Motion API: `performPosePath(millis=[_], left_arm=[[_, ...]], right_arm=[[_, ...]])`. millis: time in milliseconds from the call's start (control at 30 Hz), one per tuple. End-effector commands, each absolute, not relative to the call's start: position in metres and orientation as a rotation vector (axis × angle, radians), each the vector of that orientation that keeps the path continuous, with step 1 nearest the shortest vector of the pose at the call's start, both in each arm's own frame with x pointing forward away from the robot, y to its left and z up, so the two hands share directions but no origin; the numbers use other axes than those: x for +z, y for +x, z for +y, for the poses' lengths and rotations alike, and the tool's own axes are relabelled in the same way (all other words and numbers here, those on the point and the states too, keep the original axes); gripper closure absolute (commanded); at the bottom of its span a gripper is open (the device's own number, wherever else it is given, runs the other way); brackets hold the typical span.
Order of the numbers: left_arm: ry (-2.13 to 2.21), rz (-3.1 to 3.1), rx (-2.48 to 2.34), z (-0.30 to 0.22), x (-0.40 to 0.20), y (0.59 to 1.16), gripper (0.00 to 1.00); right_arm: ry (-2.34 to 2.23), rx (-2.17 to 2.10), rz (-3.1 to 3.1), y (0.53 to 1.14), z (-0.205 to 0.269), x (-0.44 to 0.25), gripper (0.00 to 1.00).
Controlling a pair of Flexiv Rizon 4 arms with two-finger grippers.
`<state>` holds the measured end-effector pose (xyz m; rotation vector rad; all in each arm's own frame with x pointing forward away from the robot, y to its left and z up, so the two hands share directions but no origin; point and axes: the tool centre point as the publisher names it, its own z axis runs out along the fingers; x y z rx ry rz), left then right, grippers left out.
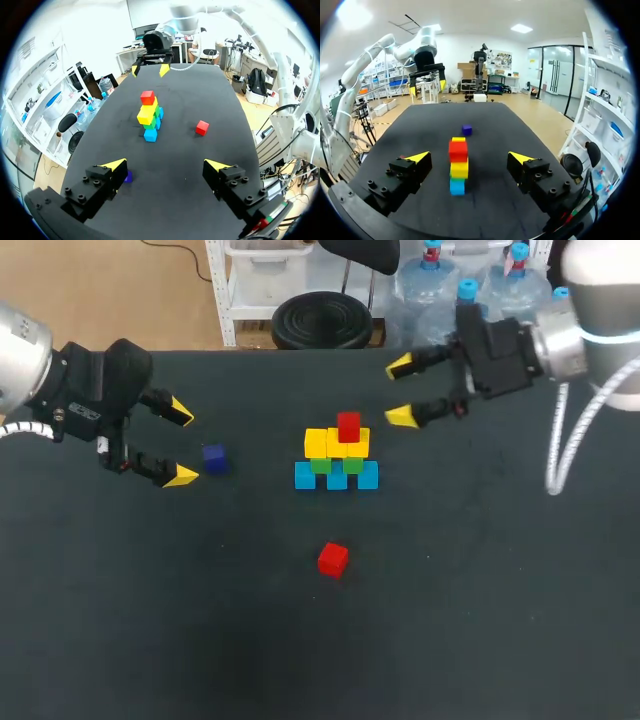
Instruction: Place the blue cubes, place green cubes on the blue cubes, place the yellow cubes on the green cubes, then place the red cubes on the yellow cubes, and place purple cube on the red cubes.
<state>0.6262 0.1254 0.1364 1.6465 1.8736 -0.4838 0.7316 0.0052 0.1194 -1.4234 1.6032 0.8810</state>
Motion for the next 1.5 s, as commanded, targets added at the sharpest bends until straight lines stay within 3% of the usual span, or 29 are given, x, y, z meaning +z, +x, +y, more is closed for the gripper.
performPosePath(millis=[33,600,1033,1500], left_arm=[[1.645,1.864,-0.487,0.127,0.135,0.626,0.0],[1.645,1.864,-0.487,0.127,0.135,0.626,0.0],[1.645,1.864,-0.487,0.127,0.135,0.626,0.0],[1.796,1.709,-0.555,0.087,0.118,0.608,0.0]], right_arm=[[-1.414,0.859,1.599,0.716,-0.033,0.128,0.0],[-1.347,0.809,1.598,0.701,-0.119,0.132,0.0],[-1.348,0.831,1.608,0.7,-0.125,0.133,0.0],[-1.348,0.831,1.608,0.7,-0.125,0.133,0.0]])
